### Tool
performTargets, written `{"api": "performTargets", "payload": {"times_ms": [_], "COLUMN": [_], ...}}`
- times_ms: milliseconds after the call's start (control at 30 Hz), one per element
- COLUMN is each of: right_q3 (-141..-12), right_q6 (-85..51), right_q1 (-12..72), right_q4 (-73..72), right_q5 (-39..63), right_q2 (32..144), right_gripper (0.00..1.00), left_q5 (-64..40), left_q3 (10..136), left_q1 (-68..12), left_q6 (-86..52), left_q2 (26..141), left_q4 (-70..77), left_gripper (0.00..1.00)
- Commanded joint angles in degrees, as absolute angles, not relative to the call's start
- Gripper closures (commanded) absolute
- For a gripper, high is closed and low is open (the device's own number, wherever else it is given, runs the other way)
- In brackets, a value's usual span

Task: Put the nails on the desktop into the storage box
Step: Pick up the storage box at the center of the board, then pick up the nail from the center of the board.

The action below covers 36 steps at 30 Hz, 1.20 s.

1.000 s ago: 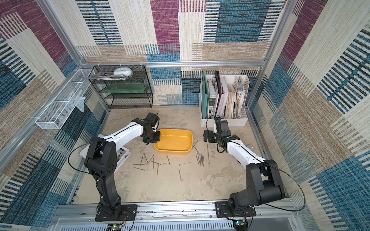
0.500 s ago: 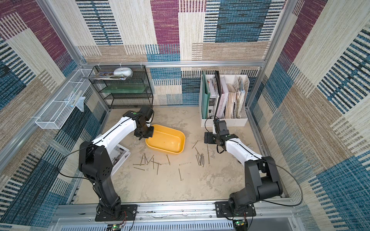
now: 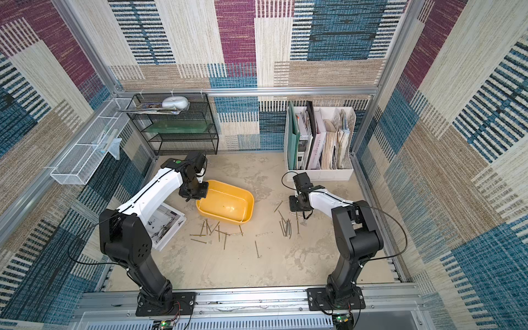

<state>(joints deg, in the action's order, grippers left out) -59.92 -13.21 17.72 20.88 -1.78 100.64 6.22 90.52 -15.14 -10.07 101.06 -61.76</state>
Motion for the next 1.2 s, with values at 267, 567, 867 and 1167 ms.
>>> {"api": "performTargets", "payload": {"times_ms": [267,567,867,1167], "right_q3": [-61.8,-61.5,-59.1,-59.9], "right_q6": [-15.7,-17.1,-18.2,-17.1], "right_q1": [19.1,20.2,20.9,20.9], "right_q4": [22.8,26.2,28.6,33.5], "right_q5": [-5.6,-7.2,-5.9,-4.8], "right_q2": [105.8,105.0,103.0,103.6], "right_gripper": [0.72,0.73,0.71,0.75], "left_q5": [3.3,2.7,2.1,0.5], "left_q3": [87.6,85.6,83.2,82.6], "left_q1": [-14.4,-14.3,-14.1,-13.5], "left_q6": [-9.4,-9.3,-9.3,-9.1], "left_q2": [99.5,98.5,98.5,98.7], "left_q4": [-58.8,-57.4,-55.7,-54.7], "left_gripper": [1.00,1.00,1.00,1.00]}}
